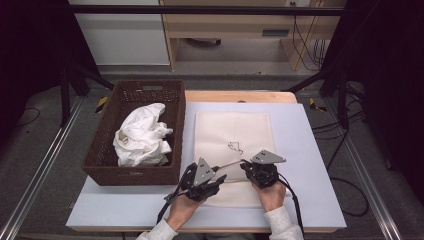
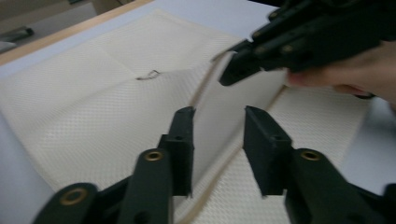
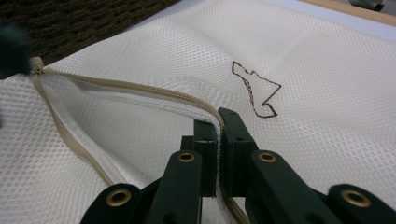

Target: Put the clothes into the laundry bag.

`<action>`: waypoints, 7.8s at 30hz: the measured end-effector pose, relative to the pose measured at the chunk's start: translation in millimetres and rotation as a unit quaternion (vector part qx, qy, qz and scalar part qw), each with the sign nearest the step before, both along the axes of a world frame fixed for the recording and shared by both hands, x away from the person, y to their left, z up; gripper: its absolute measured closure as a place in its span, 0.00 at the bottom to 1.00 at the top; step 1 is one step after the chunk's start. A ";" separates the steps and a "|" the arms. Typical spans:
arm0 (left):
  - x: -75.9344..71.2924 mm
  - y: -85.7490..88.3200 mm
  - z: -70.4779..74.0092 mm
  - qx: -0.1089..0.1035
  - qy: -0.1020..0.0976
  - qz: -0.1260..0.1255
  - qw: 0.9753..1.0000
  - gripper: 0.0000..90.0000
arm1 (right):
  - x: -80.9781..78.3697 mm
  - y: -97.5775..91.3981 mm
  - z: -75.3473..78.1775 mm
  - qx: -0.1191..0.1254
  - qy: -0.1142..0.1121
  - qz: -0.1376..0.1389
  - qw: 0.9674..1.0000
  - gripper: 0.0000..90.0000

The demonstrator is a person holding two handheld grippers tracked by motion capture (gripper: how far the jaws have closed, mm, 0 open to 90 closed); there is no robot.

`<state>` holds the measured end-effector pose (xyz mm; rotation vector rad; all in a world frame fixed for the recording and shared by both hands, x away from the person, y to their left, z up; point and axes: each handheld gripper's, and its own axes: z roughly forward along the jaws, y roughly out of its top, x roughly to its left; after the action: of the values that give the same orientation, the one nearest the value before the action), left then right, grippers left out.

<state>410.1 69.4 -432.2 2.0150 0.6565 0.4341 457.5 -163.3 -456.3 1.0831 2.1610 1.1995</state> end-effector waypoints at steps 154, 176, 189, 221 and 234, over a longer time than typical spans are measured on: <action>103.6 187.7 92.5 0.035 -0.089 0.271 0.958 0.74 | -0.7 -15.1 42.9 0.055 -0.061 0.009 0.997 0.95; 69.9 191.0 184.8 -0.062 -0.207 0.273 0.937 0.74 | -1.0 -16.5 44.4 0.063 -0.063 0.009 0.996 0.95; 48.2 177.6 228.2 -0.120 -0.278 0.274 0.913 0.74 | -1.4 -18.0 45.4 0.065 -0.068 0.007 0.996 0.96; 7.4 141.7 310.3 -0.215 -0.382 0.253 0.862 0.74 | 0.1 -18.6 45.1 0.067 -0.068 0.008 0.995 0.96; -10.6 113.4 329.7 -0.255 -0.406 0.227 0.848 0.74 | 0.7 -19.3 45.6 0.071 -0.071 0.009 0.995 0.96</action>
<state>399.5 182.7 -102.4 1.0001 0.6029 1.1732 458.2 -182.6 -410.7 1.0037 2.0078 1.4131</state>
